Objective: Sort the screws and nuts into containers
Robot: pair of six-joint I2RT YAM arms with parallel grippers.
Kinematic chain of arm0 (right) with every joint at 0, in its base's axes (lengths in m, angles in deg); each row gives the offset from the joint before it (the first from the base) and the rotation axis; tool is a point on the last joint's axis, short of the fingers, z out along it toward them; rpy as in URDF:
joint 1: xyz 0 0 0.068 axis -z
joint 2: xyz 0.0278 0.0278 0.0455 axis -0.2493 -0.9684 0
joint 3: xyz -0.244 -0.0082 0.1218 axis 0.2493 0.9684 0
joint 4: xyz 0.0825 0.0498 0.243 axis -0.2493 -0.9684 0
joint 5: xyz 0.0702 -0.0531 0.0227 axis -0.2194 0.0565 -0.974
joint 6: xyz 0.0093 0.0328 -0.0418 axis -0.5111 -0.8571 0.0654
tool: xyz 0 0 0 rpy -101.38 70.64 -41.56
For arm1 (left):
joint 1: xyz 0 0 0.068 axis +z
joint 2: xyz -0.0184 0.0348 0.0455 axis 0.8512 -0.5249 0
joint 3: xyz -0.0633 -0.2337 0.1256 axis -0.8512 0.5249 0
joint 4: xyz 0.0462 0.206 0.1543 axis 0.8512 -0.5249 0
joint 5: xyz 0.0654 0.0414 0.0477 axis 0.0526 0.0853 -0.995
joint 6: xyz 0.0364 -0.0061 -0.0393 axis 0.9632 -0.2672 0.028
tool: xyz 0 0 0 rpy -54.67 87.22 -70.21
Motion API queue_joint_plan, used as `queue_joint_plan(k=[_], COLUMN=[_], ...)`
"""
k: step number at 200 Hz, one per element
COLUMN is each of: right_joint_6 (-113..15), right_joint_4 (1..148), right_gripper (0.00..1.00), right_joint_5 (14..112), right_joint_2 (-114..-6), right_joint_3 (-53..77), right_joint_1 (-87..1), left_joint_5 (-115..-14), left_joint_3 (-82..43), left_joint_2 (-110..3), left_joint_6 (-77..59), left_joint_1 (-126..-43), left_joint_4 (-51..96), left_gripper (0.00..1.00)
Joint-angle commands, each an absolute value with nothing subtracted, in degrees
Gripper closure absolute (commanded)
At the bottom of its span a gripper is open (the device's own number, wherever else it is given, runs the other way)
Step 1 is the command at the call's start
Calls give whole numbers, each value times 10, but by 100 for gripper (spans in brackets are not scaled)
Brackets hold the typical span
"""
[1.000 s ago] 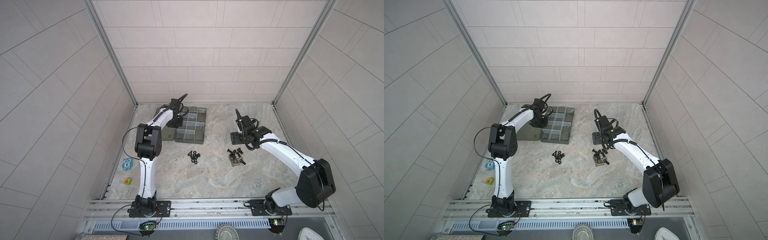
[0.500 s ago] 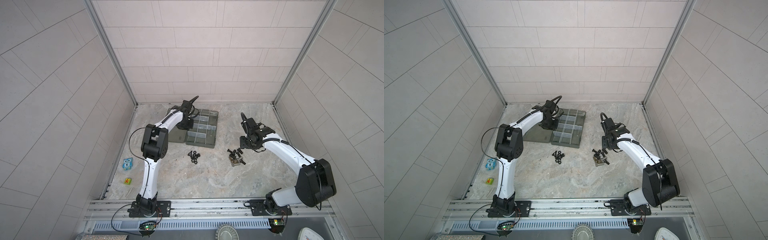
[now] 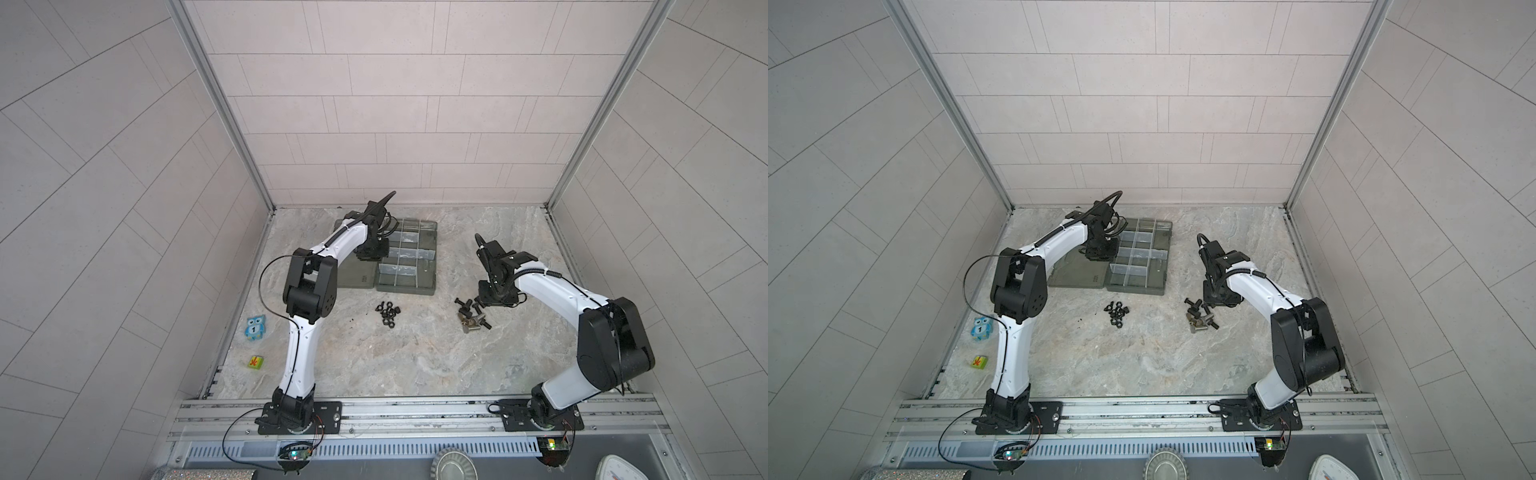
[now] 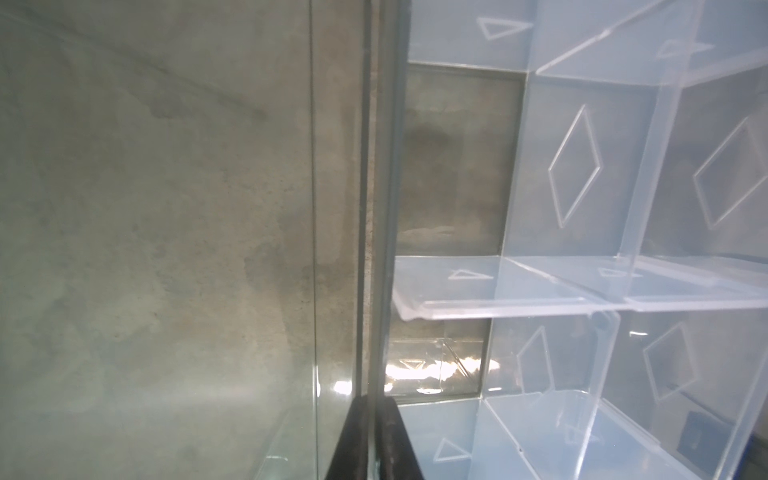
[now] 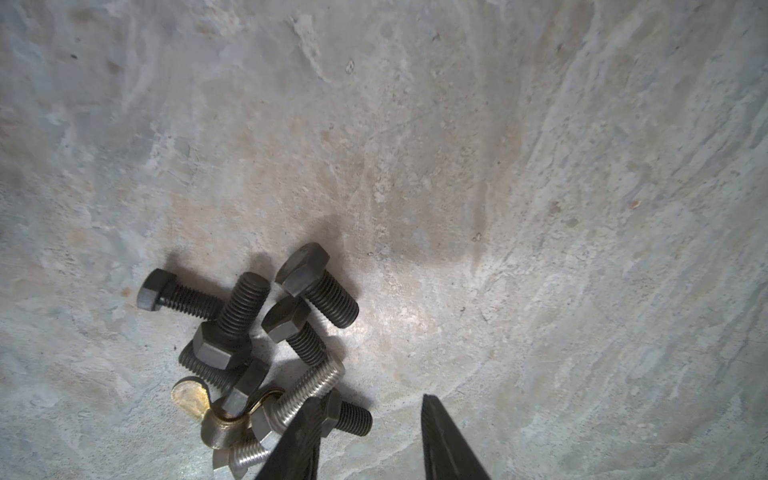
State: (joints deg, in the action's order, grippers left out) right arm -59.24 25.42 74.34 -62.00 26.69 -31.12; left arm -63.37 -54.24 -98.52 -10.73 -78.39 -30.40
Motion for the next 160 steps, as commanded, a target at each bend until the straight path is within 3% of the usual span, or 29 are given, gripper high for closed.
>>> queue_joint_plan(k=[1, 28, 52, 67, 92, 121, 155, 160], right_joint_6=[-595, -591, -588, -587, -584, -577, -572, -571], right_joint_4=[241, 241, 244, 245, 252, 257, 262, 262], right_gripper=[60, 59, 56, 55, 55, 67, 68, 68], right_joint_5=[747, 741, 735, 733, 732, 719, 719, 721], right_joint_2=[-632, -641, -646, -650, -657, -680, -704, -708], right_joint_3=[243, 240, 245, 244, 244, 237, 226, 224], right_joint_1=[-309, -308, -306, -305, -305, -303, -302, -301], left_joint_5=[-620, -617, -607, -611, -614, -606, -594, -596], left_joint_3=[-549, -553, -553, -559, -580, -580, -532, -520], left_joint_2=[-977, -976, -961, -949, -932, -897, -824, -809], left_joint_6=[-132, -117, -114, -106, -89, -74, -31, -24], left_joint_1=[-789, -789, -791, -796, -798, -800, -806, -807], left_joint_4=[-324, -327, -322, -318, -318, -316, -308, -305], left_gripper=[96, 85, 56, 32, 25, 13, 10, 4])
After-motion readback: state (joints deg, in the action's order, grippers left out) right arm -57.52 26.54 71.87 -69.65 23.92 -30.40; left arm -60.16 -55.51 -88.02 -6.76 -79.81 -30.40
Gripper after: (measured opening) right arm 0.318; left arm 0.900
